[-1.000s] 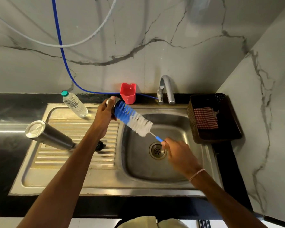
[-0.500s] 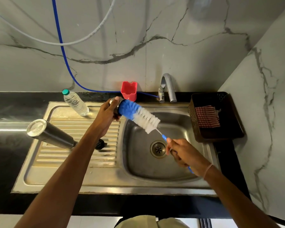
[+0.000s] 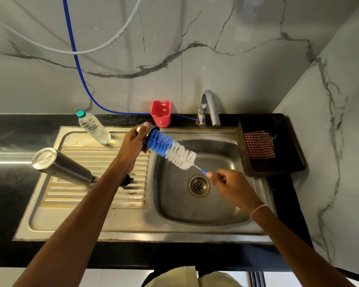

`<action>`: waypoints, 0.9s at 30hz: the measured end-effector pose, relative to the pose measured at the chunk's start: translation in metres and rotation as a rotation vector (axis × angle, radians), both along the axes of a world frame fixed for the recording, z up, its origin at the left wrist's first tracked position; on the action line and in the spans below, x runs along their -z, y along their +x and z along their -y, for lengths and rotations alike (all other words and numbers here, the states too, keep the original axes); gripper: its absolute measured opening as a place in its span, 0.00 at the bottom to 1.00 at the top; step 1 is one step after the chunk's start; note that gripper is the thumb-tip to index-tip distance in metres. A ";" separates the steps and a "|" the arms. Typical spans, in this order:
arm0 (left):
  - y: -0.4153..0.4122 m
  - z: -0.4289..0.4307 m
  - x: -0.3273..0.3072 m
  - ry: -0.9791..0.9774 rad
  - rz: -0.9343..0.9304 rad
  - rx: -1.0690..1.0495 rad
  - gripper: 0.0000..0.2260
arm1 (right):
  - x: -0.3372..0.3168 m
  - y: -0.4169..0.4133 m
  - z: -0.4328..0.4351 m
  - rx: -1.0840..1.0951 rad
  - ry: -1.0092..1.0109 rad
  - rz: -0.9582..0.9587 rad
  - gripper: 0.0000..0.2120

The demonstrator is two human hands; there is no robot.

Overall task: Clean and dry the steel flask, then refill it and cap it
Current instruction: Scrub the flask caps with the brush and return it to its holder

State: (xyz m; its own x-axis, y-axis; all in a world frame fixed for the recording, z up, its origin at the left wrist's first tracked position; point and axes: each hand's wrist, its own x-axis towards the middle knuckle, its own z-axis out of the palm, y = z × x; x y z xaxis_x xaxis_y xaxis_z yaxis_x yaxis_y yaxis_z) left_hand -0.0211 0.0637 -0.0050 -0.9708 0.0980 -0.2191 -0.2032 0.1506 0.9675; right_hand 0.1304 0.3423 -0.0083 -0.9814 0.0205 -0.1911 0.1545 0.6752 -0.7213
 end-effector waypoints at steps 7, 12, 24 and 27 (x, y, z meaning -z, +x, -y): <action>-0.001 0.000 -0.001 0.064 0.009 -0.018 0.18 | 0.006 0.007 0.007 -0.097 0.332 -0.203 0.17; 0.002 0.005 0.000 0.077 -0.001 -0.063 0.17 | -0.014 -0.004 0.006 -0.038 -0.108 0.015 0.20; 0.007 0.011 0.004 0.051 -0.028 -0.062 0.21 | -0.009 -0.007 0.002 -0.063 -0.111 0.180 0.20; 0.010 0.012 0.007 0.069 -0.040 -0.068 0.25 | -0.002 -0.003 -0.004 -0.020 0.697 -0.198 0.17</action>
State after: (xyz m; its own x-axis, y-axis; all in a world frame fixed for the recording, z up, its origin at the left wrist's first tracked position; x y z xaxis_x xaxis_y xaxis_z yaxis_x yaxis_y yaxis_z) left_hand -0.0114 0.0520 -0.0125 -0.9835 0.0455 -0.1749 -0.1714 0.0710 0.9826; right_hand 0.1279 0.3465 -0.0063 -0.9976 0.0548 0.0417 0.0487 0.9896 -0.1352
